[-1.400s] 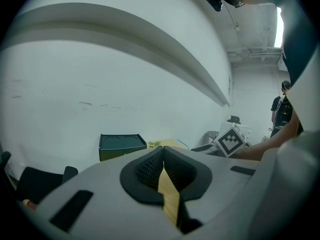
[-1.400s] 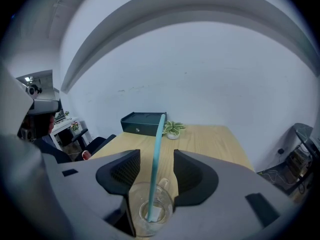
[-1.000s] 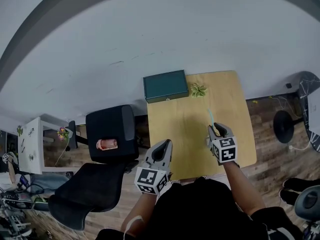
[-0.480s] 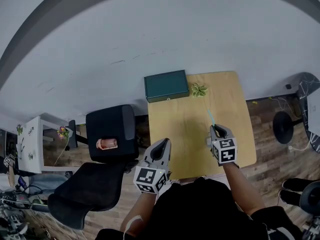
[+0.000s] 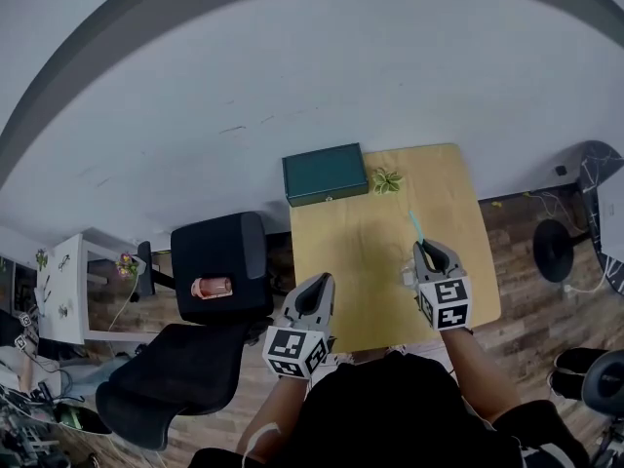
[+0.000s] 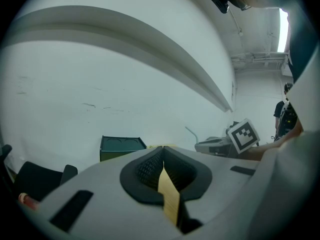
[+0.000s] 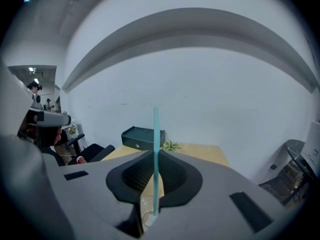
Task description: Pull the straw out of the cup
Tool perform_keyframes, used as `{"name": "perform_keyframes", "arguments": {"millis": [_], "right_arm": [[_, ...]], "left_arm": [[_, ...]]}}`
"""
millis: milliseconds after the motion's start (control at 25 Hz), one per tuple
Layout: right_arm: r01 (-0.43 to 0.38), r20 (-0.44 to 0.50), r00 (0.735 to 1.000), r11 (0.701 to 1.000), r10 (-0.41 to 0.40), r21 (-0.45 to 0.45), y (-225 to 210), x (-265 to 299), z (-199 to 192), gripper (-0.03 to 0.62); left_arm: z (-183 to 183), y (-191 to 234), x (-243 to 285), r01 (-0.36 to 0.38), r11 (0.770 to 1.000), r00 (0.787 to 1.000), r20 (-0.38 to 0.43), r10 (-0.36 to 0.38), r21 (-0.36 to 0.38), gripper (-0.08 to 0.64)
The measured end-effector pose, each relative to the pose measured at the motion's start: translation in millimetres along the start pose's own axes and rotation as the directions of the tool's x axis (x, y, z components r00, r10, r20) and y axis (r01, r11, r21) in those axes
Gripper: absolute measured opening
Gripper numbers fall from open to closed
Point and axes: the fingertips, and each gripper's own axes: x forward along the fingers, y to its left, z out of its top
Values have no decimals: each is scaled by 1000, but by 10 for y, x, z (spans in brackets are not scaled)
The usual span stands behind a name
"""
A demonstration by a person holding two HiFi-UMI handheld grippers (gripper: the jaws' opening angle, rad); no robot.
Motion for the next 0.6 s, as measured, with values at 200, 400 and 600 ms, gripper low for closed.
{"name": "perform_keyframes", "arguments": {"millis": [200,400,600], "right_arm": [[-21,103,995,1000,19,20,63,-198,444,48],[-38,201,979,999,35,12,151,-442,827,46],[-40,289,956,999,46,-25,235,-664,1121,44]], "left_arm": [[77,-59,11,20,1000,1000,8,-20,5,20],[203,-92,-71,23,1000,999,34,-23,5,20],[251,-56,-55,17,999,999,40,-18,27,20]]}}
